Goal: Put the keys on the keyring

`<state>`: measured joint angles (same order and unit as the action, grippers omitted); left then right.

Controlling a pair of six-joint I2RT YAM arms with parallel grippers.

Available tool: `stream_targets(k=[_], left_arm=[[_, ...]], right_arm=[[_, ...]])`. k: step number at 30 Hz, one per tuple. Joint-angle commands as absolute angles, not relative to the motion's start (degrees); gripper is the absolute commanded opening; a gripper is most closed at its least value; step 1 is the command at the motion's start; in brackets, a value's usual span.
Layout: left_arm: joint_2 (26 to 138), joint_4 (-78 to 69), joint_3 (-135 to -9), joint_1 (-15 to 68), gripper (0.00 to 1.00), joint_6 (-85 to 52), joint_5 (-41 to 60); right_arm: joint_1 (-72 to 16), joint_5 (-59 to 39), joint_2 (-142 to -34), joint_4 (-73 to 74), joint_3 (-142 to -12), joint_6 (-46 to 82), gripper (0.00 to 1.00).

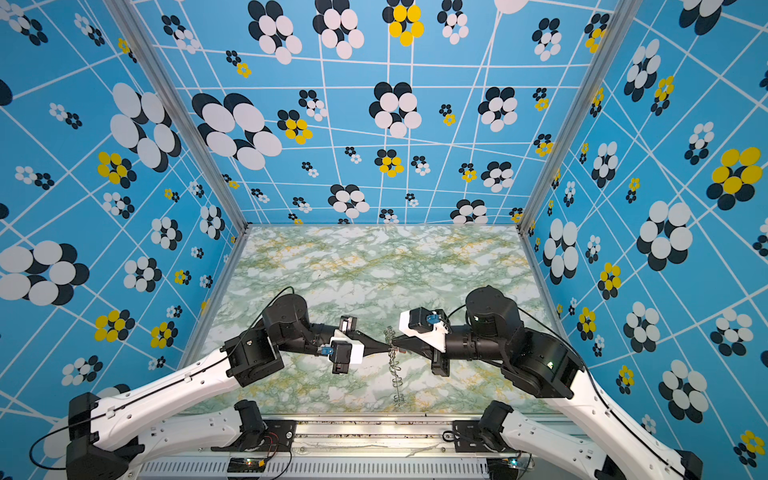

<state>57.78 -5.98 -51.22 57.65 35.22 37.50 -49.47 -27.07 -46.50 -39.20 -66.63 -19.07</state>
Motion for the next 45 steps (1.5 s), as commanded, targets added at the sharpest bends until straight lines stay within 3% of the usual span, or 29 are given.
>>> stream_targets(k=[1,11,23,24,27,29,38,45], left_arm=[[55.73,-11.37,-51.4,59.3,0.0,36.83,40.54],[54.57,-12.01,-50.69,59.59,0.0,38.67,39.59],[54.03,-22.99,-47.42,57.74,0.0,33.35,37.49],[54.2,-24.4,-47.21,57.17,0.0,32.31,37.88],[54.64,-26.43,-47.0,56.13,0.0,31.05,38.63],[55.06,-27.06,-47.11,56.07,0.0,30.6,39.19],[58.28,-35.83,-46.9,53.72,0.0,23.25,44.4],[63.02,-45.56,-46.77,50.6,0.0,15.17,50.13]], right_arm=[[-49.44,-22.46,-47.55,-39.29,-67.67,-18.14,0.0],[-47.88,-22.14,-49.22,-40.23,-68.72,-15.33,0.0],[-47.2,-25.1,-48.98,-39.24,-65.26,-11.17,0.0],[-47.2,-24.54,-48.77,-39.46,-65.12,-11.15,0.03],[-47.03,-21.28,-46.48,-39.74,-64.62,-11.16,0.3],[-46.8,-19.1,-44.75,-40.03,-64.69,-11.46,0.38],[-46.32,-14.59,-39.0,-40.79,-66.62,-14.31,0.47],[-46.36,-19.77,-37.0,-37.35,-65.92,-15.56,0.47]])
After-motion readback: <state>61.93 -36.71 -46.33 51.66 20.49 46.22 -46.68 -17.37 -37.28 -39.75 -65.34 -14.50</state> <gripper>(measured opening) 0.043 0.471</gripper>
